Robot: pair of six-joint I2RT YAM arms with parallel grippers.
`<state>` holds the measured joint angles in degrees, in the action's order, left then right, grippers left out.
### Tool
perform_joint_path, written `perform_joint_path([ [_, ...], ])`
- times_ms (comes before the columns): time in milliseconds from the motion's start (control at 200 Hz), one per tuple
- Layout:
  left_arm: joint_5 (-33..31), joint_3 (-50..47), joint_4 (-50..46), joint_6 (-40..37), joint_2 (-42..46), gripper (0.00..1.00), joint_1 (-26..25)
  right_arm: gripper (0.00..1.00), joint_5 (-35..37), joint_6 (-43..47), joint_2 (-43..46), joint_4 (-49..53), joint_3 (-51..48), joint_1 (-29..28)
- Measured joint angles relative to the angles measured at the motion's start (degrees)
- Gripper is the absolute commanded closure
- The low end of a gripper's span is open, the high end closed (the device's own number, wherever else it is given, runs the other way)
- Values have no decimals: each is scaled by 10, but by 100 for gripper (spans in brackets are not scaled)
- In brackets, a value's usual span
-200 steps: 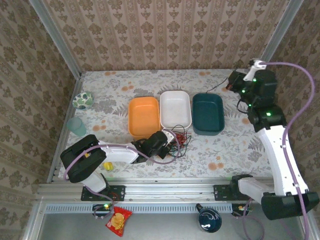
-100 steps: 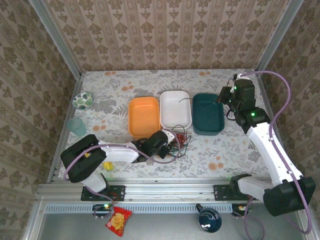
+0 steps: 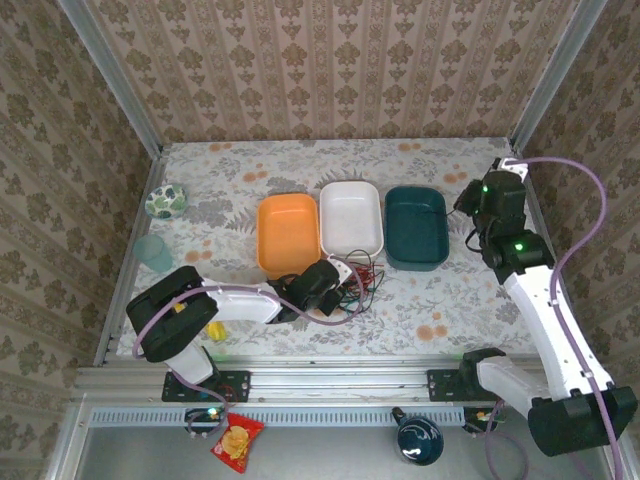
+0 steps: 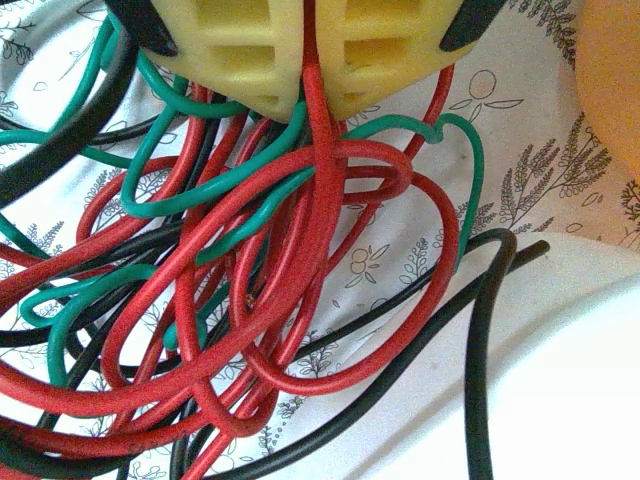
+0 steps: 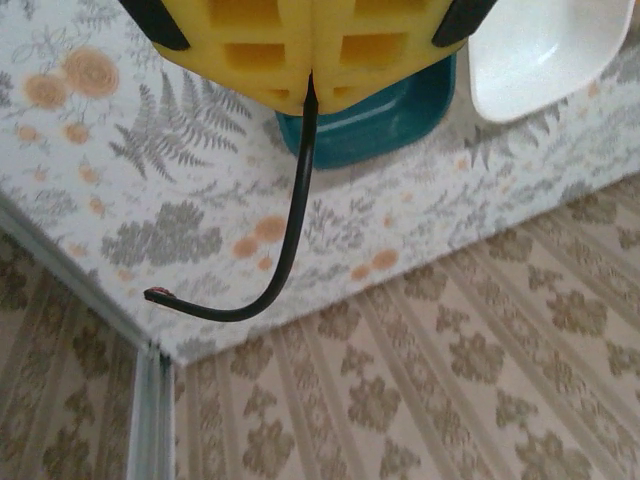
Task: Untangle the cables
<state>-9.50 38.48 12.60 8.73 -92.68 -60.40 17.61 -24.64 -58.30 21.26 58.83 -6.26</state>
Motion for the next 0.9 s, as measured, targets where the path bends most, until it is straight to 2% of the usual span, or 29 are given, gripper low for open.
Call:
perform_joint_path([
  [180,-1,3,0,-4,-2,100,0,100,-57,-22,-33,13,-40,-19],
  [425,-2,3,0,-4,-2,100,0,100,-85,-45,-95,17,-64,-46],
  [860,-1,7,-7,-4,0,100,0,100,-130,-69,-340,-5,-33,-49],
  [900,-1,7,-8,-4,0,100,0,94,-133,-71,-351,-5,-26,-49],
])
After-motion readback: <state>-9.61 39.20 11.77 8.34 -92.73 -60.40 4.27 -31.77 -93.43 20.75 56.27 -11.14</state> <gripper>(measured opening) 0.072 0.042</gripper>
